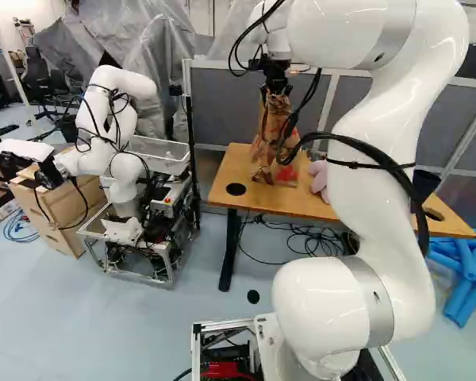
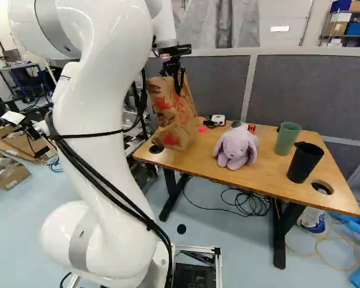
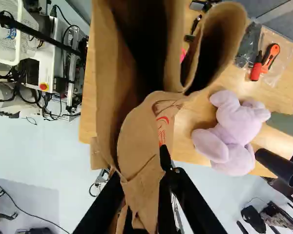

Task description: Pick up the bag on the ground and place it on the table

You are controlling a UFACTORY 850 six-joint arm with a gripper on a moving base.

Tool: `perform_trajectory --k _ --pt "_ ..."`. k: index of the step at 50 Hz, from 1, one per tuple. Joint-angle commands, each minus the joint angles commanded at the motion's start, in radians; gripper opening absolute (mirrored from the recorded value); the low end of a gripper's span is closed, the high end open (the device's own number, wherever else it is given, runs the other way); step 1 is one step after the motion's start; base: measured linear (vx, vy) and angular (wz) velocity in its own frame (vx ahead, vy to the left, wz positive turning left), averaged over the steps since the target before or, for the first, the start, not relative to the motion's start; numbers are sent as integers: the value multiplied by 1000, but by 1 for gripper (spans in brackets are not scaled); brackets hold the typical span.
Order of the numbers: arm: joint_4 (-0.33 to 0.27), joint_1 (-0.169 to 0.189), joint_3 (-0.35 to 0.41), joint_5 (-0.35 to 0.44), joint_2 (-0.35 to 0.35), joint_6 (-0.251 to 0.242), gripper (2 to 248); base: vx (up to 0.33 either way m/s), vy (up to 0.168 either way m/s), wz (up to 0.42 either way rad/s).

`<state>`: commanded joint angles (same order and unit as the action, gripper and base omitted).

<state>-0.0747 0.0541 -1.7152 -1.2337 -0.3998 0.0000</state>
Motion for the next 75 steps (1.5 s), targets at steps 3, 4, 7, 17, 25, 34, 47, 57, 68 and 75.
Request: perform_trajectory --k 3,4,7,17,25,34,47,57,68,75 --pt "0 0 0 0 0 0 25 148 -3 -28" --pt "0 0 -5 0 -3 0 25 118 0 -22" --pt "0 0 -7 0 -5 0 25 72 2 -25" --pt "0 0 -9 0 -6 0 25 9 0 3" --pt "0 -1 -9 0 -7 0 25 0 0 0" --pt "0 -6 -15 0 -12 0 25 0 0 0" --pt "0 -29 -62 0 -62 0 25 0 0 0" --pt "0 -52 -112 0 -121 0 25 0 0 0" --pt "0 -75 -172 0 -188 0 25 0 0 0" --pt "0 -83 -216 0 -234 0 25 0 0 0"
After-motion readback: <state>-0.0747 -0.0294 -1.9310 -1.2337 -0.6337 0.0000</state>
